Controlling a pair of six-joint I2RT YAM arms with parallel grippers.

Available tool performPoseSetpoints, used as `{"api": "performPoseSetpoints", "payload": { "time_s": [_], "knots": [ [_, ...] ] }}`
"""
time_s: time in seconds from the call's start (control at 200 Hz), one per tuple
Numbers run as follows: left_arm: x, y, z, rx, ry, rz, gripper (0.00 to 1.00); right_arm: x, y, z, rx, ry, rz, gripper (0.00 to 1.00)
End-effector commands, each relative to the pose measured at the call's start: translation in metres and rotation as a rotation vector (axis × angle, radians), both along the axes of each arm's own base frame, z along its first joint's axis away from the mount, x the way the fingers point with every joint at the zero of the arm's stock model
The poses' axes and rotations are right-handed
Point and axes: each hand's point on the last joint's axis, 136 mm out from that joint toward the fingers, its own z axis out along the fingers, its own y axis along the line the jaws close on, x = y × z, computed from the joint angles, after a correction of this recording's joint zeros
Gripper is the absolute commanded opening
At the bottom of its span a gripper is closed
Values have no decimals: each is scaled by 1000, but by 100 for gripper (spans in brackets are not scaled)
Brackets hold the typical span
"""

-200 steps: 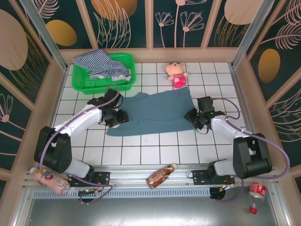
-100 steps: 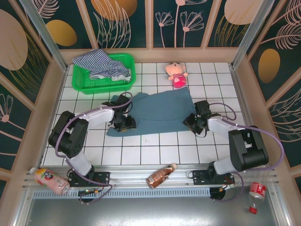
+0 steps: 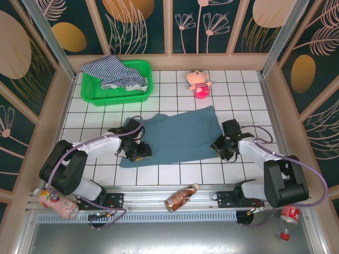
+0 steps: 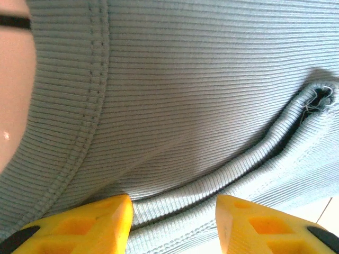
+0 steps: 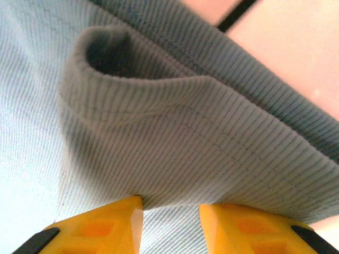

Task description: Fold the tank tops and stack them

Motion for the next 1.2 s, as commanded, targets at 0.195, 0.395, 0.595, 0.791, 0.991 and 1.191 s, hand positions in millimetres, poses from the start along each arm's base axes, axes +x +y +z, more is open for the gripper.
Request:
{"api": "performPoseSetpoints", "payload": {
  "time_s": [0.195,0.395,0.595,0.791,0.991,1.191],
  "knots": [
    [-13,9,19,104,49,28,52,-50,-40,19,-189,211,-143,42],
    [64,-16,64,180,-131,-48,55,35,-44,82,-297,-107,16,52],
    [148,-41,69,226,-258,-82,56,129,-33,111,-304,-495,362,58],
    [196,-55,52,202,-288,-125,56,163,-36,86,-329,-519,565,58],
    [215,-69,31,144,-283,-184,54,180,-40,60,-308,-480,615,58],
    [218,-75,12,132,-259,-237,50,193,-44,44,-295,-460,619,58]
  ]
}}
